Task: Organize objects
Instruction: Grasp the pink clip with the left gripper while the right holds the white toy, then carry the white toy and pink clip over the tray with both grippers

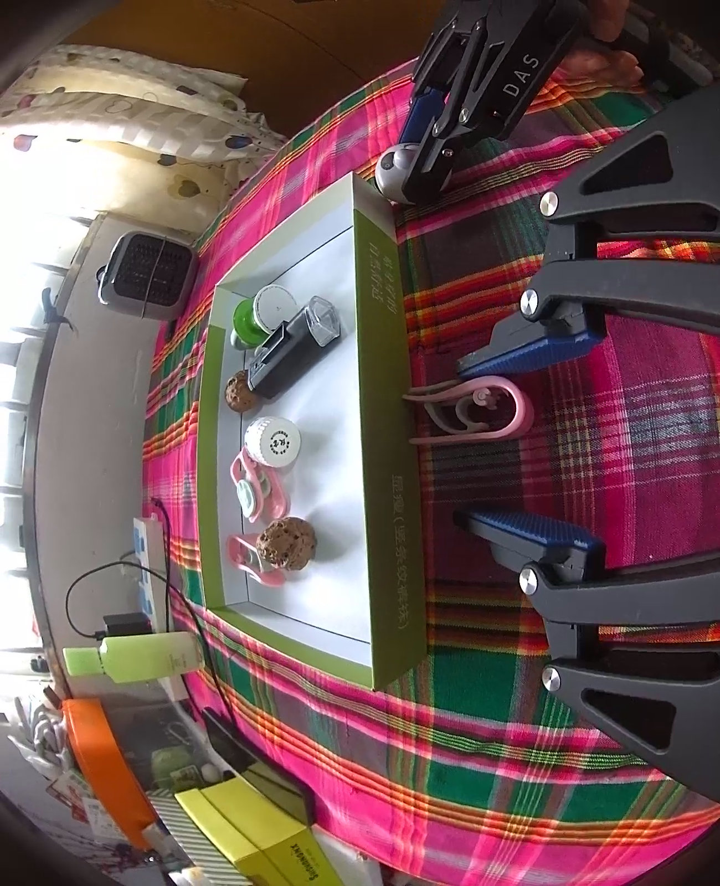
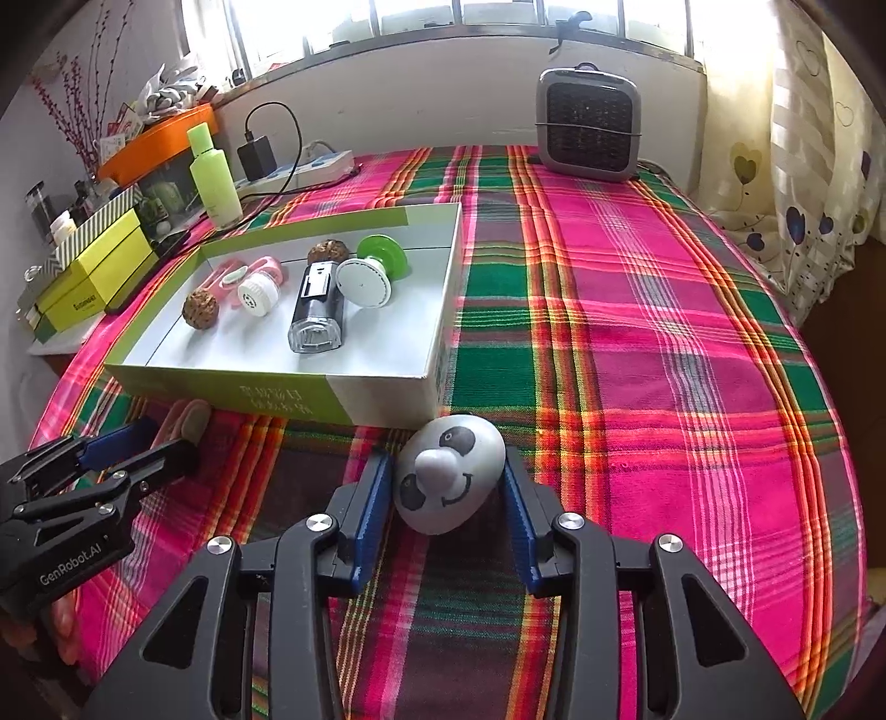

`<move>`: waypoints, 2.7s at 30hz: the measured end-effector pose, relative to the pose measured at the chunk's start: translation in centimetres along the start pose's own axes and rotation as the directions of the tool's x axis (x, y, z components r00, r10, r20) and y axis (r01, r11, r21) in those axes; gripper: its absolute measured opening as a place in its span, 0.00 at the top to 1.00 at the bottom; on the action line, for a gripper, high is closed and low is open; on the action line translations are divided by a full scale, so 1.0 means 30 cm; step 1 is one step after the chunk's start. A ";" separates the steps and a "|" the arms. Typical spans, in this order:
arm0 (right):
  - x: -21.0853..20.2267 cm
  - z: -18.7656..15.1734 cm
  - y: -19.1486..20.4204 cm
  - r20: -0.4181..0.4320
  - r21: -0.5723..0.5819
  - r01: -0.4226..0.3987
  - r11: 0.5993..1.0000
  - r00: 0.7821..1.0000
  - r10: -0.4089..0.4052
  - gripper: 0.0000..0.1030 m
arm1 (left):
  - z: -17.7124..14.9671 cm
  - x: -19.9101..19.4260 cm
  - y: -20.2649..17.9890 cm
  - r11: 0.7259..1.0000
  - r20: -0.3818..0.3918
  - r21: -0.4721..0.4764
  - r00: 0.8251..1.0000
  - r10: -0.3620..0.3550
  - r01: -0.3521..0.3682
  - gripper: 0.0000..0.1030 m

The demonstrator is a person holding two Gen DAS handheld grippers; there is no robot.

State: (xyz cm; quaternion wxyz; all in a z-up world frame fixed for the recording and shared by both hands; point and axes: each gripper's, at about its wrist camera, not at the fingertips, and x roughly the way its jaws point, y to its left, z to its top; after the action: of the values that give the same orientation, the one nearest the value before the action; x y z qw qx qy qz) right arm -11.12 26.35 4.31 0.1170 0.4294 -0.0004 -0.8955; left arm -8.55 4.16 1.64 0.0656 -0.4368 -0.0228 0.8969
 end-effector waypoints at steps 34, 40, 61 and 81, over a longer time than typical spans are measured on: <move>-0.075 -0.058 0.092 0.031 -0.012 -0.071 0.997 0.997 0.072 0.68 | -0.034 -0.061 0.037 0.999 0.022 -0.010 0.999 -0.035 0.036 0.79; -0.094 -0.057 0.114 0.044 -0.020 -0.090 0.996 0.995 0.091 0.68 | -0.030 -0.082 0.034 0.999 0.037 -0.003 0.999 -0.037 0.037 0.79; -0.125 0.011 0.163 0.088 -0.058 -0.107 0.993 0.990 0.111 0.68 | 0.037 -0.120 0.036 0.999 0.071 0.008 0.996 -0.050 0.050 0.79; -0.079 0.097 0.157 0.097 -0.060 -0.088 0.994 0.991 0.093 0.68 | 0.123 -0.077 0.067 0.999 0.078 -0.009 0.996 -0.050 0.051 0.79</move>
State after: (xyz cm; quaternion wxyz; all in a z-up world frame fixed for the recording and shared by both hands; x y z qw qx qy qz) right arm -10.94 21.97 8.44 0.1694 0.3803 -0.0007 -0.9092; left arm -10.23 1.90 5.52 0.0848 -0.4011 -0.0412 0.9112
